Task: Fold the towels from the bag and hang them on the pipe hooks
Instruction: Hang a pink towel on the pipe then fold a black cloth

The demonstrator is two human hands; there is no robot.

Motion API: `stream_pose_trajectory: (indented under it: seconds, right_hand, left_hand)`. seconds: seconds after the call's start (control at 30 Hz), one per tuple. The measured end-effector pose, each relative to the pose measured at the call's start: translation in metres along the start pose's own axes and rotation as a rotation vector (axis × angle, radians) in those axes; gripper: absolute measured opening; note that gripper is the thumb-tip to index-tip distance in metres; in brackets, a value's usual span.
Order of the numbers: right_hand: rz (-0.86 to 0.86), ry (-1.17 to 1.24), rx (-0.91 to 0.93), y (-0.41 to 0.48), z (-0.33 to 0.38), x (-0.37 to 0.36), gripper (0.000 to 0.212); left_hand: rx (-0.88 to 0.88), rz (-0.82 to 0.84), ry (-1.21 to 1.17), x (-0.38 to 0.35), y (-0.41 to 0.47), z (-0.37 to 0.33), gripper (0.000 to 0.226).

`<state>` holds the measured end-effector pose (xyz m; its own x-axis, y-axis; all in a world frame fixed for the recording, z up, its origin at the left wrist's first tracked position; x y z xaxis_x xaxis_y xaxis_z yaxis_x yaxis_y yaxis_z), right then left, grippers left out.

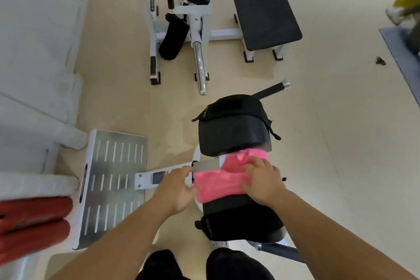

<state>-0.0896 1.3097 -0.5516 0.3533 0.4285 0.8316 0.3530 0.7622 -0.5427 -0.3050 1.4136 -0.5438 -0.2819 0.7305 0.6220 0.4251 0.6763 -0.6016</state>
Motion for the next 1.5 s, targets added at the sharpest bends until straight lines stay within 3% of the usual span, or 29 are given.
stream_pose_trajectory:
  seconds: [0.13, 0.3, 0.47, 0.67, 0.87, 1.03, 1.17, 1.27, 1.5]
  right_hand:
    - [0.01, 0.041, 0.026, 0.021, -0.036, -0.012, 0.058]
    - [-0.024, 0.176, -0.003, 0.041, -0.054, -0.027, 0.052]
    - [-0.088, 0.268, 0.003, 0.042, -0.054, -0.035, 0.045]
    - [-0.265, 0.375, 0.073, 0.032, -0.052, -0.008, 0.025]
    - [-0.391, 0.522, 0.055, -0.003, -0.046, 0.039, 0.005]
    - [-0.407, 0.685, 0.246, -0.033, 0.007, 0.076, 0.024]
    - [-0.353, 0.737, 0.395, -0.049, 0.057, 0.106, 0.015]
    - [-0.404, 0.7, 0.551, -0.065, 0.106, 0.131, 0.004]
    - [-0.332, 0.724, 0.824, -0.123, 0.239, 0.166, 0.019]
  left_hand:
    - [-0.004, 0.108, 0.015, -0.05, 0.037, -0.037, 0.061]
    - [0.118, 0.174, -0.292, -0.094, 0.076, -0.069, 0.058]
    - [0.114, 0.182, -0.458, -0.124, 0.095, -0.088, 0.047]
    - [0.117, -0.059, -0.624, -0.111, 0.084, -0.106, 0.013]
    - [-0.027, -0.226, -0.536, -0.058, 0.047, -0.122, 0.03]
    - [-0.076, -0.249, -0.699, 0.003, -0.01, -0.123, 0.013]
    - [-0.08, -0.363, -0.692, 0.054, -0.056, -0.098, 0.015]
    - [-0.061, -0.471, -0.736, 0.089, -0.095, -0.072, 0.021]
    - [-0.092, -0.713, -0.958, 0.152, -0.187, -0.006, 0.023]
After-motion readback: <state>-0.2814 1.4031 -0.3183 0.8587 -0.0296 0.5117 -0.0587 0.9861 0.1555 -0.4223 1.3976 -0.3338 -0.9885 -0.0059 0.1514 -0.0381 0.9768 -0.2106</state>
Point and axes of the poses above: each hand's wrist, its own y-axis towards the middle knuckle, its own x-axis out of the back of the hand, z = x × y, the point moved 8 cm from there along y, towards the middle knuckle, and after that the axes turned 8 degrees about -z, right-handed, at the moved point
